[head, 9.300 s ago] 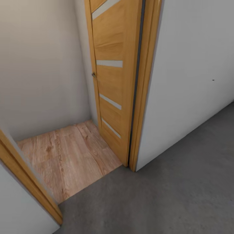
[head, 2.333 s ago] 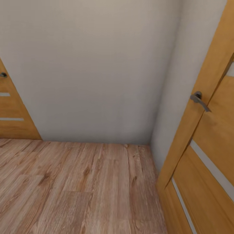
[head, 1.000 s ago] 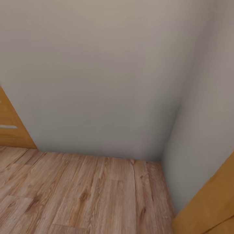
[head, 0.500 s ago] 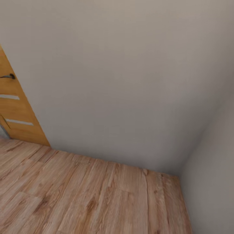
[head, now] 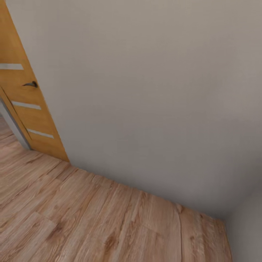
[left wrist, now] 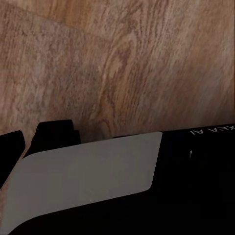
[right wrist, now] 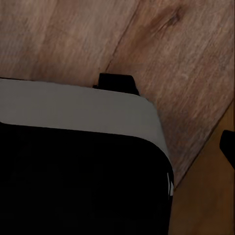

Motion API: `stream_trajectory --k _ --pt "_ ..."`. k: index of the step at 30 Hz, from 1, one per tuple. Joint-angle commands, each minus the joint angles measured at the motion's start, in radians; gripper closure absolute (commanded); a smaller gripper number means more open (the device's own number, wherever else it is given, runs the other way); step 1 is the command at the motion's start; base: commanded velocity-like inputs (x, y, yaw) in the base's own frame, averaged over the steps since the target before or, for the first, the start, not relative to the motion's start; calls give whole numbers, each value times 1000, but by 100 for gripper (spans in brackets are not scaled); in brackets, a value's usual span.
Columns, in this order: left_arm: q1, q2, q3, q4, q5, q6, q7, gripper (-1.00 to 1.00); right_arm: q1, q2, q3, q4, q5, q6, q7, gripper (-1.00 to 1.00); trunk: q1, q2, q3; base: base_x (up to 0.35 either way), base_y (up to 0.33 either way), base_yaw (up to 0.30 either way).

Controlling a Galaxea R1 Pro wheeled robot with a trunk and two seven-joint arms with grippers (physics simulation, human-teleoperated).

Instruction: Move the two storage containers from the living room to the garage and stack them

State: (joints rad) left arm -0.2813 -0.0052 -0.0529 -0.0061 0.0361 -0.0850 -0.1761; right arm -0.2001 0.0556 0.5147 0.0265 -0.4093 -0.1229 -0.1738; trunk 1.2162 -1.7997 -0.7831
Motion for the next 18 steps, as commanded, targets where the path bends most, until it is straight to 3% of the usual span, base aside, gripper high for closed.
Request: stream_trajectory --k 1,18 --pt "-1 0 -5 2 4 -4 -2 -100 -1 1 8 3 -9 -6 -1 -100 0 0 -1 314 0 268" --pt "-1 1 -5 2 4 -4 -2 -100 -1 1 8 3 -9 -6 -1 -100 0 0 -6 314 0 268"
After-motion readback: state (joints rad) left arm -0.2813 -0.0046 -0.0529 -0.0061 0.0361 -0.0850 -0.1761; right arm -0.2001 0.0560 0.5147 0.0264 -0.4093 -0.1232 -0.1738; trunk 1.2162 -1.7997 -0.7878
